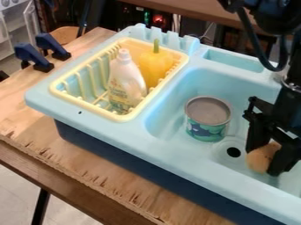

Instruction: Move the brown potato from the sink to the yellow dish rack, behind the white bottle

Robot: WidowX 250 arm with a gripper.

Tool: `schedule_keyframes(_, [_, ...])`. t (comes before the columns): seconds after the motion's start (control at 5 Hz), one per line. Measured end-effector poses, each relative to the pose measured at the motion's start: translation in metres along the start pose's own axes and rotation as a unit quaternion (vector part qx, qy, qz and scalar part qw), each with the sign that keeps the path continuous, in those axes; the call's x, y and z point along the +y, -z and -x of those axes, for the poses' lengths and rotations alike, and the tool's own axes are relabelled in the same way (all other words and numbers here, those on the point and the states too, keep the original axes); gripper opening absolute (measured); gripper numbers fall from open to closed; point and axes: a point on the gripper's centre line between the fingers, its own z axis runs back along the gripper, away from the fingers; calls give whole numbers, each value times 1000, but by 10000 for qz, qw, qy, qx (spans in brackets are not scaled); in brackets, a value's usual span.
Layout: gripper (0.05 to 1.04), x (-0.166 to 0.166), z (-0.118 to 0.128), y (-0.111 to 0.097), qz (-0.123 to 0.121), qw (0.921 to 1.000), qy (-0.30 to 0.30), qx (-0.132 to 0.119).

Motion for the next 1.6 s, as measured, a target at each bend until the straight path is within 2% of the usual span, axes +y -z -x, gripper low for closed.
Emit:
schedule_keyframes(0.4, [545, 4, -6, -9, -17, 9995, -80, -302])
schedule_keyframes(0.8, [545, 17, -1, -25, -199, 9979, -297, -543])
schedule_keyframes(1.2, [545, 36, 11, -36, -277, 9953, -702, -599])
schedule_keyframes(1.6, [545, 43, 16, -33, -179, 9950, -877, -451])
